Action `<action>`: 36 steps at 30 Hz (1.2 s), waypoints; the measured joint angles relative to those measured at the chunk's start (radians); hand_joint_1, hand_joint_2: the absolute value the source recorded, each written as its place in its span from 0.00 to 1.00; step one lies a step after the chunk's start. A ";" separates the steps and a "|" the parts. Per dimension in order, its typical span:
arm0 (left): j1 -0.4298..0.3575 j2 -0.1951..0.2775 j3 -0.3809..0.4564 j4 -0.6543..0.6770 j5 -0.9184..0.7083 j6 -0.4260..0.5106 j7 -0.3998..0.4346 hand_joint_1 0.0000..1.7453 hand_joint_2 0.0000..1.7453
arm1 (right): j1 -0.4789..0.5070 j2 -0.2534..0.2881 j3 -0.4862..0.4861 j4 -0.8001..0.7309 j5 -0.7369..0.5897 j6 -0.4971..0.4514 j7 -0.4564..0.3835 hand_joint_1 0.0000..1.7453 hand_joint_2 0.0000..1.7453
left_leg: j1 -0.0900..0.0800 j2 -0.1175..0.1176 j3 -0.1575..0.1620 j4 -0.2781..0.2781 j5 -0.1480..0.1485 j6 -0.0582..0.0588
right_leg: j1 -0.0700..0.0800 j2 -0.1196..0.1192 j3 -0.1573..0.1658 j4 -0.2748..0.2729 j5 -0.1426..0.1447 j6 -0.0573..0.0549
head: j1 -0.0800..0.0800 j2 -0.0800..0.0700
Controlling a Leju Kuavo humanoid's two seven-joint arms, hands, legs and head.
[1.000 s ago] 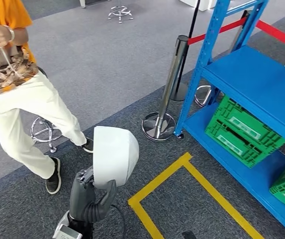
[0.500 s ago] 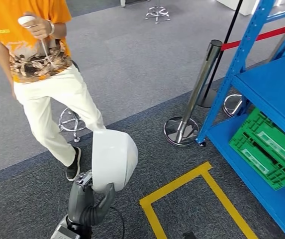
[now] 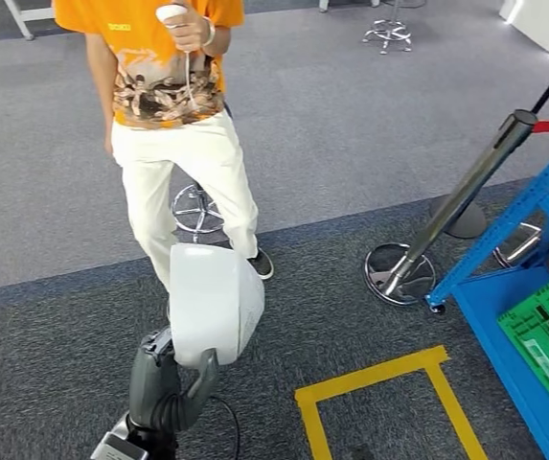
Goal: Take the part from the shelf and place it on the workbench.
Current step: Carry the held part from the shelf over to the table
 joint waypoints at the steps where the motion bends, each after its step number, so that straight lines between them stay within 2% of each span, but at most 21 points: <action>1: 0.000 0.000 0.000 0.000 0.000 -0.001 0.000 1.00 1.00 | 0.002 0.000 0.000 0.000 0.000 0.000 0.000 0.00 0.00 | -0.002 -0.015 0.001 0.000 0.000 0.001 | 0.001 0.003 -0.023 0.027 0.005 -0.002 | 0.000 0.000; 3: 0.000 -0.001 0.000 0.000 0.000 -0.002 0.000 1.00 1.00 | 0.005 0.000 0.000 0.000 0.001 0.000 0.000 0.00 0.00 | -0.003 -0.046 0.005 0.000 0.000 0.000 | 0.001 0.013 -0.013 -0.035 0.071 -0.008 | 0.000 0.000; 5: -0.002 -0.002 0.000 0.000 0.001 -0.005 0.000 1.00 1.00 | 0.005 0.000 0.000 0.000 0.002 0.001 -0.001 0.00 0.00 | -0.003 -0.073 0.007 0.002 -0.001 -0.002 | -0.001 0.057 0.035 -0.169 0.146 -0.015 | 0.000 0.000; 7: -0.005 -0.002 0.000 0.000 0.001 -0.011 0.000 1.00 1.00 | 0.005 0.000 0.000 0.000 0.001 0.002 -0.003 0.00 0.00 | -0.001 -0.097 0.000 0.005 0.001 -0.010 | -0.001 0.091 0.067 -0.239 0.166 -0.020 | -0.001 0.000; 9: -0.007 -0.003 0.000 0.000 0.000 -0.019 0.001 1.00 1.00 | 0.003 -0.001 0.000 0.000 0.001 0.013 -0.008 0.00 0.00 | 0.002 -0.119 -0.007 0.004 0.006 -0.023 | 0.001 0.077 0.079 -0.249 0.164 -0.025 | -0.001 0.000; 10: -0.009 -0.003 0.000 0.000 0.000 -0.023 0.002 1.00 1.00 | 0.002 -0.002 0.000 0.000 0.000 0.021 -0.013 0.00 0.00 | 0.002 -0.113 -0.009 0.007 0.004 -0.028 | 0.001 0.065 0.082 -0.255 0.167 -0.030 | -0.001 0.000; 12: -0.021 -0.004 -0.002 0.002 -0.001 -0.031 0.004 1.00 1.00 | 0.001 -0.005 0.000 0.000 -0.003 0.037 -0.025 0.00 0.00 | -0.001 -0.066 -0.031 0.056 -0.028 -0.039 | -0.002 0.037 0.091 -0.268 0.173 -0.041 | -0.007 0.000; 14: -0.034 -0.006 -0.004 0.006 -0.003 -0.036 0.007 1.00 1.00 | 0.001 -0.009 0.000 0.000 -0.008 0.046 -0.031 0.00 0.00 | 0.002 -0.011 -0.085 0.174 -0.088 -0.049 | -0.001 0.006 0.096 -0.272 0.172 -0.047 | -0.012 0.000; 16: -0.039 -0.007 -0.005 0.014 -0.003 -0.040 0.011 1.00 1.00 | 0.004 -0.012 0.000 0.000 -0.014 0.051 -0.032 0.00 0.00 | 0.011 0.005 -0.130 0.268 -0.117 -0.057 | 0.000 -0.025 0.098 -0.271 0.168 -0.047 | -0.012 0.000; 18: -0.047 -0.011 -0.006 0.024 -0.003 -0.043 0.015 1.00 1.00 | 0.005 -0.015 -0.001 0.000 -0.018 0.056 -0.030 0.00 0.00 | 0.020 0.018 -0.108 0.228 -0.078 -0.063 | 0.000 -0.053 0.101 -0.271 0.165 -0.043 | -0.012 0.000; 20: -0.058 -0.017 -0.009 0.034 -0.004 -0.042 0.019 1.00 1.00 | 0.004 -0.017 -0.001 0.000 -0.018 0.062 -0.022 0.00 0.00 | 0.020 0.064 -0.038 0.098 -0.021 -0.065 | 0.002 -0.076 0.108 -0.269 0.158 -0.033 | -0.013 0.000; 22: -0.065 -0.023 -0.012 0.041 -0.006 -0.036 0.023 1.00 1.00 | 0.004 -0.019 -0.001 0.000 -0.014 0.066 -0.011 0.00 0.00 | 0.013 0.103 0.002 0.020 -0.004 -0.054 | 0.007 -0.096 0.114 -0.267 0.150 -0.021 | -0.012 0.000; 23: -0.065 -0.025 -0.012 0.043 -0.005 -0.031 0.024 1.00 1.00 | 0.004 -0.020 -0.001 0.000 -0.011 0.067 -0.008 0.00 0.00 | 0.008 0.105 0.004 0.011 -0.009 -0.047 | 0.009 -0.107 0.117 -0.267 0.147 -0.015 | -0.010 0.000; 25: -0.061 -0.025 -0.011 0.044 -0.001 -0.022 0.023 1.00 1.00 | 0.001 -0.020 -0.001 0.000 -0.005 0.067 -0.004 0.00 0.00 | 0.008 0.080 0.000 0.008 -0.007 -0.030 | 0.006 -0.121 0.122 -0.267 0.140 -0.004 | -0.008 0.000; 27: -0.059 -0.025 -0.010 0.044 0.001 -0.019 0.022 1.00 1.00 | -0.001 -0.020 -0.001 0.000 -0.001 0.067 -0.005 0.00 0.00 | 0.010 0.055 0.000 0.005 -0.004 -0.017 | 0.001 -0.080 0.103 -0.222 0.106 0.004 | -0.003 0.000; 29: -0.058 -0.026 -0.010 0.044 0.000 -0.017 0.021 1.00 1.00 | 0.000 -0.021 0.000 0.000 0.002 0.067 -0.008 0.00 0.00 | 0.010 0.028 0.000 0.004 -0.003 -0.007 | -0.001 -0.019 0.041 -0.097 0.044 0.004 | 0.002 0.000; 31: -0.053 -0.026 -0.009 0.044 -0.001 -0.016 0.021 1.00 1.00 | 0.004 -0.021 0.000 0.000 0.003 0.065 -0.014 0.00 0.00 | 0.006 -0.001 0.001 0.004 -0.003 -0.003 | 0.000 0.001 -0.024 0.017 0.013 0.000 | 0.003 0.000; 32: -0.050 -0.025 -0.008 0.044 0.000 -0.016 0.021 1.00 1.00 | 0.005 -0.021 0.000 0.000 0.004 0.063 -0.017 0.00 0.00 | 0.004 -0.017 0.001 0.004 -0.003 -0.003 | 0.001 0.004 -0.038 0.027 0.026 -0.003 | 0.004 0.000; 33: -0.046 -0.024 -0.007 0.044 0.000 -0.016 0.021 1.00 1.00 | 0.006 -0.021 0.000 0.000 0.005 0.060 -0.019 0.00 0.00 | 0.003 -0.033 0.002 0.005 -0.003 -0.003 | 0.002 0.009 -0.031 -0.004 0.058 -0.007 | 0.003 0.000; 35: -0.041 -0.022 -0.006 0.044 0.001 -0.015 0.021 1.00 1.00 | 0.006 -0.022 0.000 0.000 0.011 0.044 -0.021 0.00 0.00 | 0.001 -0.062 0.005 0.005 -0.003 -0.004 | 0.003 0.044 0.016 -0.132 0.136 -0.017 | 0.004 0.000; 36: -0.039 -0.020 -0.005 0.044 0.001 -0.014 0.021 1.00 1.00 | 0.006 -0.022 0.000 0.000 0.016 0.032 -0.020 0.00 0.00 | 0.001 -0.075 0.004 0.007 -0.003 -0.006 | 0.002 0.068 0.042 -0.193 0.160 -0.021 | 0.003 0.000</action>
